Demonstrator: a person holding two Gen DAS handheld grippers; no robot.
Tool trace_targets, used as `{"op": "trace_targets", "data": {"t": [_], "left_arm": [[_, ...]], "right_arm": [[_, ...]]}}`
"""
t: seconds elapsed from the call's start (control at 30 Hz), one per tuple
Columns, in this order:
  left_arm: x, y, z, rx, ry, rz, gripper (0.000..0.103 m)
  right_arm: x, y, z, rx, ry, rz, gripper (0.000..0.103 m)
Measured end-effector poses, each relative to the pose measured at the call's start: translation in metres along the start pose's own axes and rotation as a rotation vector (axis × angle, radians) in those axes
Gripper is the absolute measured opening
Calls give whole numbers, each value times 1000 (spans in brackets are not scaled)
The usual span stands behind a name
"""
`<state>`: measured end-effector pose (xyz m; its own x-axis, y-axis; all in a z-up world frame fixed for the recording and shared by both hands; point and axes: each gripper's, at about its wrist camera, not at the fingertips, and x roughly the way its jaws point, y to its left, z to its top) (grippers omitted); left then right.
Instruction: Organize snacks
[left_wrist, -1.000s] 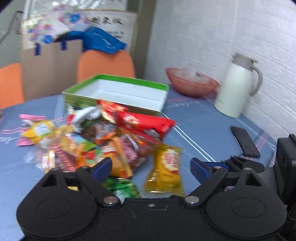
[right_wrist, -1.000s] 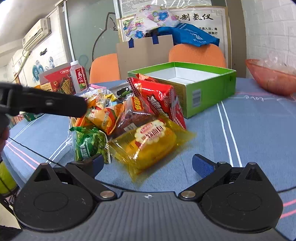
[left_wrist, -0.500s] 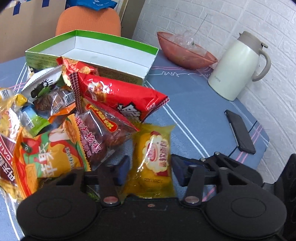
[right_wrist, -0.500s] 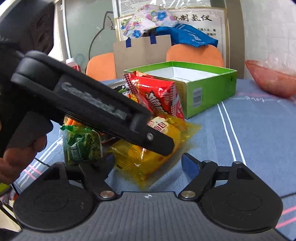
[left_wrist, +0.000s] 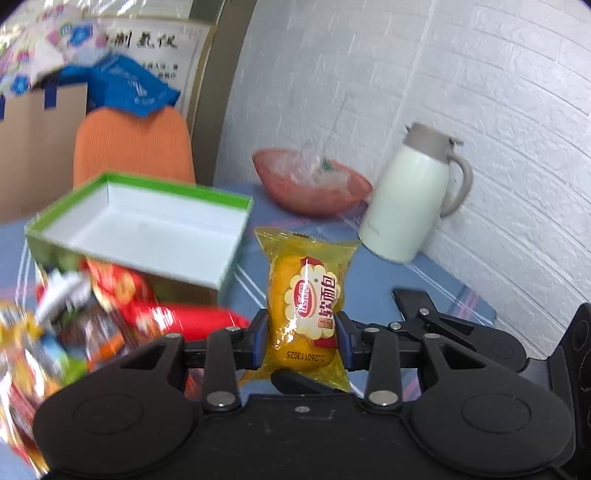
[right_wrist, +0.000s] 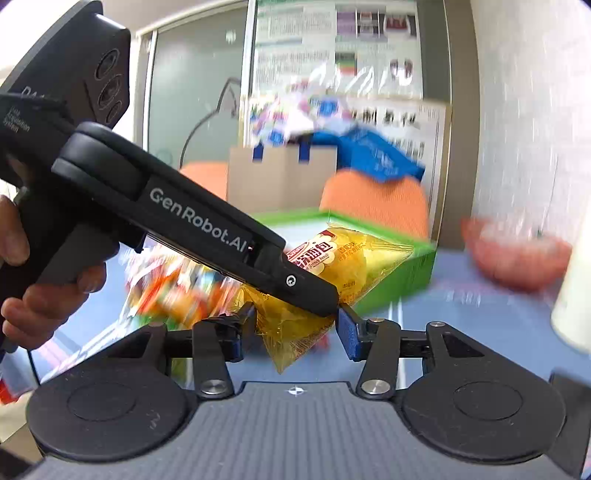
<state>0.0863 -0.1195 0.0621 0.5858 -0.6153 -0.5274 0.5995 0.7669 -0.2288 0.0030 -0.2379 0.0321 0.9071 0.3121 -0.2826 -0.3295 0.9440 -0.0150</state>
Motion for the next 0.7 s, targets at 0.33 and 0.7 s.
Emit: {"op": "trace_targets", "data": {"t": [0.33,0.7], "left_arm": [[72,66,58,-82,32,80,66],[85,92,58,-167,41,104,103]], "right_arm": [[109,-43,34,91,9,23,78],[143,-42,25,53,99,-21,103]]}}
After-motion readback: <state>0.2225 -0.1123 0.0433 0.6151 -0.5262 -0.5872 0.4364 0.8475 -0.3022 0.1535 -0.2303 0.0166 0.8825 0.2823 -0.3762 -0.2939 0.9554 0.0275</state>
